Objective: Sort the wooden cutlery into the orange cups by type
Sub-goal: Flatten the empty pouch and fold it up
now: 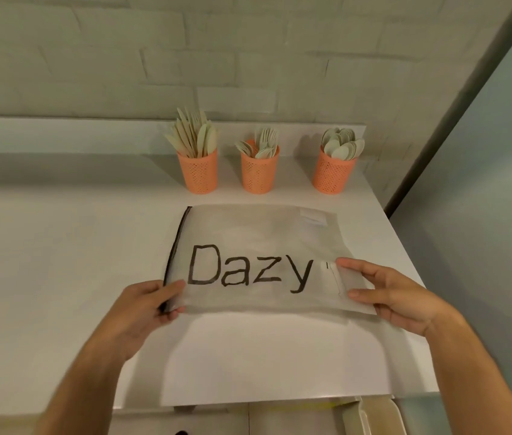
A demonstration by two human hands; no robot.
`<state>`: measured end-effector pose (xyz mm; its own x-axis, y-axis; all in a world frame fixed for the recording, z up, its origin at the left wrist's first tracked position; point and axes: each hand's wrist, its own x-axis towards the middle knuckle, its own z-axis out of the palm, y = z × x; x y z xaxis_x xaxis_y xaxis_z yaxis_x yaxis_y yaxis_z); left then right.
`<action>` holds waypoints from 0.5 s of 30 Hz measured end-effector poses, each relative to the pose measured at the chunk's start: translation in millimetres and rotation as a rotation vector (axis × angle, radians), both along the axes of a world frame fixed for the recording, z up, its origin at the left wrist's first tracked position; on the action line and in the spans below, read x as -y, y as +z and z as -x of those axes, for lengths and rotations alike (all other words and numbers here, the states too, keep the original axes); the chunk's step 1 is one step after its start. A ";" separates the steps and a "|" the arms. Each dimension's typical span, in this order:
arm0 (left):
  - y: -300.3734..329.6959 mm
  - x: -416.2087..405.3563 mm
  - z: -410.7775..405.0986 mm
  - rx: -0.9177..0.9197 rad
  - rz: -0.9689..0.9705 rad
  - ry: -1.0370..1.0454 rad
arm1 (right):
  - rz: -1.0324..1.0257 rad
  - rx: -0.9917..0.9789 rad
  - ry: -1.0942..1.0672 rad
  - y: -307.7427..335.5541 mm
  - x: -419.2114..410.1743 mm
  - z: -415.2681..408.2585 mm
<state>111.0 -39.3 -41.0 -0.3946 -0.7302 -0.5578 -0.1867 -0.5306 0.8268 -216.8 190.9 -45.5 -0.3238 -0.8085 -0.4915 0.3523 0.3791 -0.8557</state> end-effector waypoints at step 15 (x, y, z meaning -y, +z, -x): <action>-8.4 12.1 -33.4 -0.048 0.097 -0.176 | -0.207 -0.299 0.184 -1.5 -4.8 2.3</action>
<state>144.4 -51.4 -49.3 -0.5450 -0.6971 -0.4658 -0.2290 -0.4107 0.8825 -219.1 195.7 -46.9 -0.3362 -0.7601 -0.5561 0.0096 0.5877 -0.8090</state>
